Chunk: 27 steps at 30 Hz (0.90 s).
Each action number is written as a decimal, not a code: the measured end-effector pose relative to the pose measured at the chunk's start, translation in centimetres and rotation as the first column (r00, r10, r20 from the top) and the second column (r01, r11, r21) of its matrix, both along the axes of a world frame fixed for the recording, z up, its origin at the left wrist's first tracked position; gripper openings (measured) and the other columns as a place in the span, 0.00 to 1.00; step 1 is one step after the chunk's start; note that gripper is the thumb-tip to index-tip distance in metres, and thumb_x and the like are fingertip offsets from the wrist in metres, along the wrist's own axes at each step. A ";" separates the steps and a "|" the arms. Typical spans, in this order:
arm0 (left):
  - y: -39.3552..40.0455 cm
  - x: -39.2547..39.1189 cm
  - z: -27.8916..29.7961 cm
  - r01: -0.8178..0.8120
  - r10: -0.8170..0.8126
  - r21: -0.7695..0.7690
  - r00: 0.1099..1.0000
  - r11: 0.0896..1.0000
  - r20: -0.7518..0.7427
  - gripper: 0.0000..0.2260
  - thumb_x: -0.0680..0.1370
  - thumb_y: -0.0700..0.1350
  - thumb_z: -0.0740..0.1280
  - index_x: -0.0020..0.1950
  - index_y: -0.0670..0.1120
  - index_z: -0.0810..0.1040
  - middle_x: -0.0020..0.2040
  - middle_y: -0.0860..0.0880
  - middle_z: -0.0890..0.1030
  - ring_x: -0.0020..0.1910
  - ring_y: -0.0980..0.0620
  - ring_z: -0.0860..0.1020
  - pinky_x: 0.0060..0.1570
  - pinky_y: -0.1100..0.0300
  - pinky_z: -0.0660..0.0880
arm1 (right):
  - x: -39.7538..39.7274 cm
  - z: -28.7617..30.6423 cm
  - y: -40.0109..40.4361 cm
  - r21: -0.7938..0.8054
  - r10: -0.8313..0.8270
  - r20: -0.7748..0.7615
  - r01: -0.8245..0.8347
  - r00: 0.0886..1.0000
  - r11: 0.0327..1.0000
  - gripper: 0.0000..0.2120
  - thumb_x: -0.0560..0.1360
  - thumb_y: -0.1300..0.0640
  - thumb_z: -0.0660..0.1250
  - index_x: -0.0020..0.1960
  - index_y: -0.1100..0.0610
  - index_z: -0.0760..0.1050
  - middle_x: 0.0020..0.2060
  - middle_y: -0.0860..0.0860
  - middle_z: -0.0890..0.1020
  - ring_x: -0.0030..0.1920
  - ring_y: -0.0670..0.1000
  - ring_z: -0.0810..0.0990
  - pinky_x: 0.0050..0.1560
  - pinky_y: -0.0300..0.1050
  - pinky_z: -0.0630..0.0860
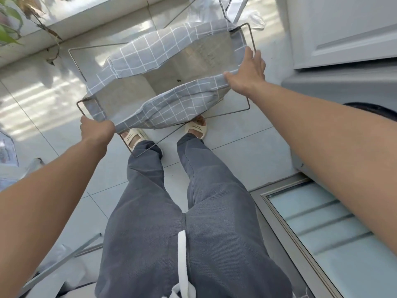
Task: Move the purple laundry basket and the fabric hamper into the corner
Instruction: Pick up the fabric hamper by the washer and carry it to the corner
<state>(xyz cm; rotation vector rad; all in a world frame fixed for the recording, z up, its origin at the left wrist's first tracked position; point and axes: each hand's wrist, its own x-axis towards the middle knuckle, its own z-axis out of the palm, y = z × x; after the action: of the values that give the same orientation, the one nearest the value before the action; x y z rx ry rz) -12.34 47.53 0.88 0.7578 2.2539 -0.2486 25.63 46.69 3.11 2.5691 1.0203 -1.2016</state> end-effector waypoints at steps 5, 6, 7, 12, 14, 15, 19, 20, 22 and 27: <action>1.0 -0.7 0.3 -0.138 0.137 -0.001 0.983 0.990 0.121 0.26 0.73 0.41 0.64 0.71 0.41 0.67 0.60 0.41 0.76 0.50 0.46 0.76 0.43 0.59 0.73 | 0.7 -0.5 -0.2 0.096 -0.046 -0.014 0.047 0.999 0.994 0.44 0.70 0.49 0.71 0.78 0.53 0.50 0.74 0.55 0.57 0.73 0.56 0.58 0.69 0.49 0.64; 1.3 -0.8 0.4 -0.151 0.151 -0.005 0.980 0.988 0.129 0.25 0.73 0.41 0.65 0.71 0.41 0.68 0.56 0.43 0.76 0.46 0.48 0.76 0.39 0.61 0.72 | 0.9 -0.4 -0.3 0.124 -0.082 -0.043 0.087 0.996 0.988 0.44 0.69 0.51 0.71 0.78 0.53 0.51 0.72 0.54 0.58 0.72 0.55 0.60 0.68 0.47 0.66; 1.4 -0.9 0.4 -0.165 0.164 -0.007 0.978 0.986 0.132 0.24 0.74 0.41 0.65 0.70 0.41 0.68 0.51 0.46 0.75 0.41 0.51 0.74 0.37 0.62 0.72 | 1.1 -0.4 -0.3 0.150 -0.124 -0.072 0.134 0.990 0.980 0.44 0.67 0.53 0.72 0.77 0.53 0.52 0.71 0.54 0.60 0.71 0.54 0.63 0.67 0.45 0.67; 1.5 -1.2 0.5 -0.154 0.153 0.000 0.982 0.988 0.107 0.25 0.74 0.42 0.65 0.71 0.40 0.67 0.63 0.43 0.74 0.49 0.46 0.74 0.51 0.56 0.74 | 1.9 0.3 -0.6 0.155 -0.282 -0.106 0.296 0.954 0.943 0.41 0.65 0.58 0.75 0.74 0.55 0.62 0.68 0.53 0.67 0.66 0.53 0.70 0.58 0.38 0.70; 1.2 -1.2 1.1 -0.145 0.143 0.009 0.984 0.989 0.105 0.25 0.74 0.41 0.65 0.70 0.39 0.69 0.63 0.42 0.75 0.50 0.45 0.73 0.46 0.57 0.72 | 2.1 1.1 -1.0 0.131 -0.345 -0.121 0.359 0.931 0.924 0.38 0.64 0.59 0.76 0.72 0.56 0.66 0.66 0.54 0.71 0.63 0.53 0.74 0.60 0.42 0.74; 1.0 -1.2 1.5 -0.146 0.143 0.014 0.984 0.989 0.104 0.24 0.73 0.41 0.65 0.69 0.38 0.70 0.61 0.41 0.76 0.49 0.45 0.73 0.44 0.58 0.71 | 2.3 1.5 -1.2 0.115 -0.385 -0.132 0.400 0.914 0.909 0.38 0.64 0.59 0.77 0.72 0.56 0.66 0.65 0.53 0.72 0.62 0.54 0.75 0.60 0.46 0.75; 0.4 -1.4 3.1 -0.167 0.158 0.078 0.981 0.983 0.111 0.18 0.70 0.39 0.65 0.58 0.35 0.75 0.51 0.38 0.80 0.46 0.43 0.76 0.36 0.58 0.68 | 1.7 3.2 -2.6 0.032 -0.554 -0.207 0.572 0.806 0.820 0.26 0.67 0.62 0.75 0.63 0.56 0.73 0.59 0.52 0.76 0.53 0.55 0.80 0.47 0.49 0.83; 0.2 -1.3 3.5 -0.173 0.161 0.094 0.979 0.980 0.125 0.10 0.69 0.39 0.64 0.49 0.37 0.76 0.42 0.41 0.78 0.42 0.43 0.75 0.33 0.59 0.66 | 1.2 3.5 -3.1 0.008 -0.554 -0.214 0.569 0.804 0.823 0.19 0.67 0.62 0.75 0.56 0.56 0.75 0.56 0.54 0.79 0.52 0.55 0.80 0.46 0.49 0.83; -0.3 -0.9 4.6 -0.186 0.166 0.101 0.970 0.977 0.178 0.02 0.69 0.38 0.64 0.37 0.41 0.72 0.34 0.45 0.72 0.34 0.46 0.70 0.30 0.61 0.64 | -0.2 4.2 -3.9 -0.023 -0.532 -0.222 0.541 0.817 0.841 0.11 0.68 0.60 0.75 0.46 0.57 0.74 0.50 0.55 0.80 0.50 0.55 0.80 0.47 0.51 0.83; -1.4 -0.9 8.2 -0.377 0.321 0.085 0.870 0.922 0.374 0.10 0.70 0.39 0.68 0.50 0.39 0.78 0.45 0.41 0.79 0.42 0.43 0.78 0.40 0.53 0.73 | -3.7 7.4 -4.4 -0.011 -0.493 -0.242 0.506 0.836 0.863 0.10 0.73 0.56 0.71 0.42 0.58 0.71 0.47 0.57 0.78 0.46 0.56 0.79 0.48 0.52 0.81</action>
<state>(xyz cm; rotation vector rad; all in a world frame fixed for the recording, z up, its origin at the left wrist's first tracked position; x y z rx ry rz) -13.23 46.10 9.10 0.4137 2.0283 0.2276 21.97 42.27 10.46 2.8898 0.4044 -1.6519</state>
